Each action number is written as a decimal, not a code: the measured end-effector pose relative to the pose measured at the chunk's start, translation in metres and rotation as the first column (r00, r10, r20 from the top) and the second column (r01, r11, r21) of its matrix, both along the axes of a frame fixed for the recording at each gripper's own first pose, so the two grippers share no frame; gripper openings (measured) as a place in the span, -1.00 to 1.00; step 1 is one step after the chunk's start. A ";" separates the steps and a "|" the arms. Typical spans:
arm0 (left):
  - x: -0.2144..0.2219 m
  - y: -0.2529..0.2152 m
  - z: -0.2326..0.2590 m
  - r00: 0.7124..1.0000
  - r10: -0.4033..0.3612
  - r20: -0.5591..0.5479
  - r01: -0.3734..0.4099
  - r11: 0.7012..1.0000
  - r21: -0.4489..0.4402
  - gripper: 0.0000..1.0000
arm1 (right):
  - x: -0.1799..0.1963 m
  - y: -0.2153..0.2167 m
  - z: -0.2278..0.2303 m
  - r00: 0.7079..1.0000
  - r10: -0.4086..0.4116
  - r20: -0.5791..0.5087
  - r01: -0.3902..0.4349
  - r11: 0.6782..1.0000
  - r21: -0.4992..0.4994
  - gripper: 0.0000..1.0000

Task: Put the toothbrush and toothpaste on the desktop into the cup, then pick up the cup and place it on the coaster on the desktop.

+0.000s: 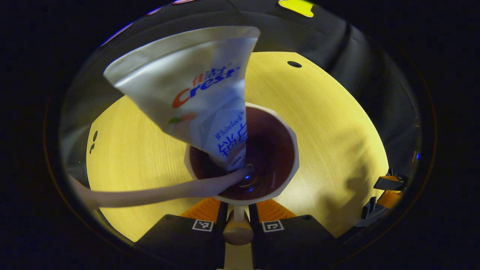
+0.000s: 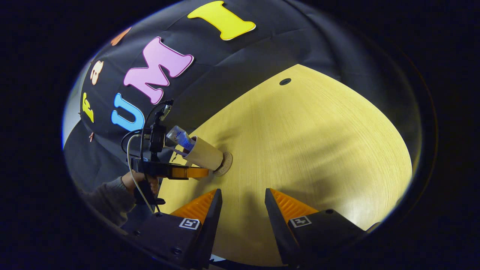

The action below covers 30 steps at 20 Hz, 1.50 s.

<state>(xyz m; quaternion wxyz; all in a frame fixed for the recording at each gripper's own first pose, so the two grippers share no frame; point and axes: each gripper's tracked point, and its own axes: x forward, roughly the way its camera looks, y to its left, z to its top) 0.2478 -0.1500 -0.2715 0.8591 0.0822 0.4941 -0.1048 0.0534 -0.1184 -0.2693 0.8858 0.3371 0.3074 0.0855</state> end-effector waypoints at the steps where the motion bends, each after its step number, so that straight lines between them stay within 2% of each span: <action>1: 0.000 -0.002 -0.001 1.000 -0.001 -0.002 0.001 1.000 0.001 -0.36 | -0.001 -0.001 -0.002 1.000 0.000 -0.003 0.000 1.000 -0.001 0.42; 2: 0.000 -0.004 -0.002 1.000 -0.002 -0.004 0.002 1.000 0.003 -0.44 | -0.002 -0.002 -0.003 1.000 0.001 -0.007 -0.001 1.000 -0.001 0.42; 3: 0.000 -0.005 -0.004 1.000 -0.002 -0.004 0.002 1.000 0.004 -0.36 | -0.003 -0.002 -0.004 1.000 0.004 -0.009 -0.004 1.000 -0.001 0.42; 9: 0.000 -0.011 -0.012 1.000 -0.011 -0.017 0.012 1.000 0.013 -0.36 | -0.004 -0.001 -0.005 1.000 0.015 -0.011 -0.015 1.000 -0.004 0.43; 11: 0.002 -0.010 -0.012 1.000 -0.014 -0.014 0.014 1.000 0.013 -0.26 | -0.005 -0.001 -0.005 1.000 0.021 -0.014 -0.022 1.000 -0.003 0.43; 13: 0.000 -0.010 -0.013 1.000 -0.014 -0.020 0.015 1.000 0.008 -0.26 | -0.005 -0.001 -0.006 1.000 0.022 -0.017 -0.022 1.000 -0.004 0.43; 14: 0.000 -0.011 -0.012 1.000 -0.016 -0.019 0.016 1.000 0.010 -0.33 | -0.005 0.000 -0.005 1.000 0.021 -0.017 -0.021 1.000 -0.003 0.43; 15: 0.000 -0.011 -0.011 1.000 -0.022 -0.016 0.022 1.000 0.008 -0.22 | -0.004 0.000 -0.005 1.000 0.021 -0.018 -0.021 1.000 -0.001 0.43; 16: 0.000 -0.012 -0.010 1.000 -0.029 -0.011 0.029 1.000 0.009 -0.29 | -0.005 0.001 -0.004 1.000 0.021 -0.017 -0.021 1.000 0.000 0.43; 18: 0.000 -0.013 -0.007 0.999 -0.032 -0.002 0.032 0.999 0.005 -0.10 | -0.005 0.002 -0.003 1.000 0.022 -0.013 -0.022 1.000 0.001 0.43; 20: -0.001 -0.014 -0.004 0.999 -0.034 0.006 0.034 0.999 0.008 0.22 | -0.007 0.003 0.000 1.000 0.022 -0.010 -0.022 1.000 -0.001 0.43; 21: -0.001 -0.014 -0.002 0.999 -0.037 0.012 0.036 0.999 0.009 0.17 | -0.007 0.004 0.000 1.000 0.023 -0.009 -0.023 1.000 -0.002 0.43; 22: -0.002 -0.014 0.001 0.999 -0.037 0.022 0.036 0.999 0.011 0.34 | -0.008 0.005 0.002 1.000 0.023 -0.007 -0.023 1.000 -0.004 0.42; 23: -0.002 -0.013 0.004 0.999 -0.035 0.032 0.035 0.999 0.013 0.29 | -0.009 0.006 0.005 1.000 0.024 -0.005 -0.024 1.000 -0.005 0.43; 26: -0.006 -0.011 0.014 0.998 -0.025 0.062 0.024 1.000 0.012 0.43 | -0.012 0.009 0.010 1.000 0.026 0.002 -0.026 1.000 -0.013 0.42; 30: -0.020 -0.007 0.037 0.993 -0.038 0.109 0.040 0.999 -0.013 0.48 | -0.015 0.013 0.023 0.999 0.030 0.018 -0.029 0.999 -0.027 0.43</action>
